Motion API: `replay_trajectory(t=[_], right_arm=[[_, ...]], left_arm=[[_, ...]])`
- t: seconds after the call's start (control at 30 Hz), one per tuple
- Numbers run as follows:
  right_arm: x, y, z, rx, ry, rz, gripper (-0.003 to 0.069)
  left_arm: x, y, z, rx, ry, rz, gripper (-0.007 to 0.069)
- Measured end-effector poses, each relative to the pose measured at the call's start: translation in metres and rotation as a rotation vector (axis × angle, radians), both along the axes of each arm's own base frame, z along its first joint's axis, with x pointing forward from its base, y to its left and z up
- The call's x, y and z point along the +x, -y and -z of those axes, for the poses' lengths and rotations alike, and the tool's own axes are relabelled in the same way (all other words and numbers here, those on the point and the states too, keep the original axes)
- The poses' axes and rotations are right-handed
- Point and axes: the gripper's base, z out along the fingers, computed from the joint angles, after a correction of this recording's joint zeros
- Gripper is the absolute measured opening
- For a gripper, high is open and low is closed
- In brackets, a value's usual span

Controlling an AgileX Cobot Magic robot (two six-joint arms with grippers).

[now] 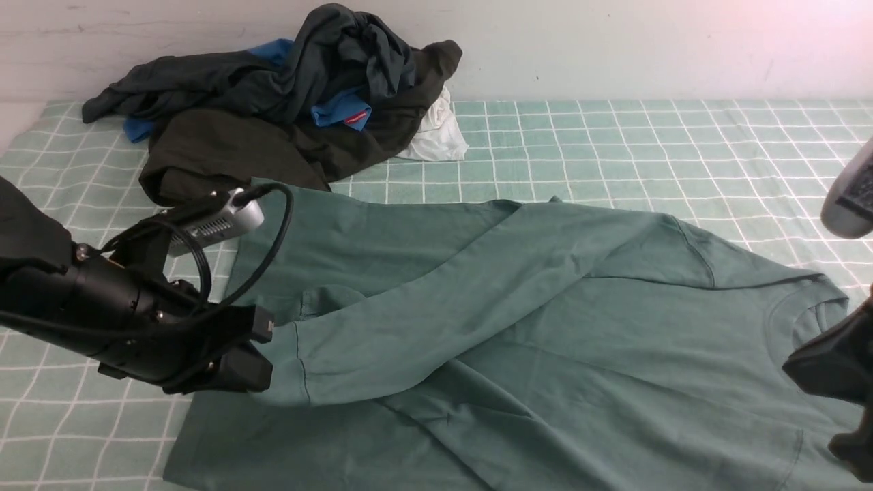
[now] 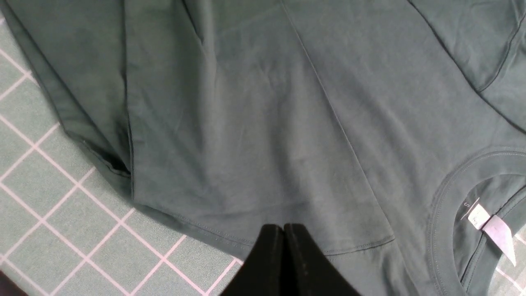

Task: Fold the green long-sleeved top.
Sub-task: Use the left arm to drag and drop the cuff onto the cuff closest to the left arm

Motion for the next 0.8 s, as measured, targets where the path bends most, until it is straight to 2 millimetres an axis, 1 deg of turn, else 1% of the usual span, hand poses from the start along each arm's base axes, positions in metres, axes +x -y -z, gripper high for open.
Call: replay_trajectory(t=[0.1, 0.2, 0.23, 0.27, 0.37, 0.4, 0.43, 0.47, 0.5, 0.53, 0.57, 0.6, 0.67, 0.7, 0.73, 0.8], right_arm=[[-0.001, -0.001, 0.0, 0.011, -0.007, 0.0, -0.0018], [-0.002, -0.003, 0.0, 0.037, -0.024, -0.006, -0.0018], [-0.002, -0.003, 0.0, 0.036, -0.024, -0.007, -0.0018], [-0.003, -0.004, 0.0, 0.045, -0.03, -0.015, -0.0018], [-0.003, -0.005, 0.0, 0.048, -0.032, -0.019, -0.0018], [-0.003, -0.005, 0.0, 0.048, -0.032, -0.02, -0.0018], [-0.003, -0.005, 0.0, 0.048, -0.032, -0.02, -0.0016], [-0.003, -0.005, 0.0, 0.054, -0.036, -0.021, -0.0013], [-0.003, -0.005, 0.0, 0.054, -0.036, -0.021, -0.0011], [-0.004, -0.006, 0.002, 0.062, -0.047, -0.028, -0.0002], [-0.004, -0.006, 0.003, 0.061, -0.05, -0.031, 0.0], [-0.005, -0.007, 0.008, 0.061, -0.07, -0.039, 0.001], [-0.007, -0.007, 0.017, 0.05, -0.1, -0.043, 0.0022], [-0.008, -0.007, 0.022, 0.041, -0.116, -0.045, 0.0027], [-0.008, -0.007, 0.026, 0.034, -0.129, -0.046, 0.003], [-0.011, -0.008, 0.031, 0.022, -0.144, -0.062, 0.0034]], left_arm=[[0.001, -0.005, 0.003, 0.071, 0.037, 0.037, 0.002], [0.005, -0.008, 0.011, 0.132, 0.037, 0.066, 0.0043], [0.005, -0.009, 0.011, 0.135, 0.037, 0.067, 0.0047], [0.007, -0.01, 0.02, 0.151, 0.008, 0.081, 0.0081], [0.01, -0.01, 0.033, 0.172, -0.03, 0.114, 0.017], [0.011, -0.011, 0.038, 0.18, -0.046, 0.134, 0.0246], [0.011, -0.01, 0.039, 0.179, -0.057, 0.142, 0.0266], [0.012, -0.01, 0.038, 0.175, -0.071, 0.159, 0.0331], [0.011, -0.01, 0.039, 0.174, -0.076, 0.162, 0.034], [0.012, -0.008, 0.032, 0.162, -0.09, 0.187, 0.0388], [0.012, -0.008, 0.029, 0.159, -0.091, 0.196, 0.0401], [0.012, -0.003, 0.014, 0.161, -0.071, 0.244, 0.0419], [0.007, 0.006, -0.002, 0.189, -0.035, 0.336, 0.0416], [0.002, 0.013, -0.01, 0.212, -0.012, 0.403, 0.0408], [-0.003, 0.02, -0.014, 0.237, 0.004, 0.458, 0.04], [-0.019, 0.039, -0.016, 0.33, 0.014, 0.66, 0.0379]])
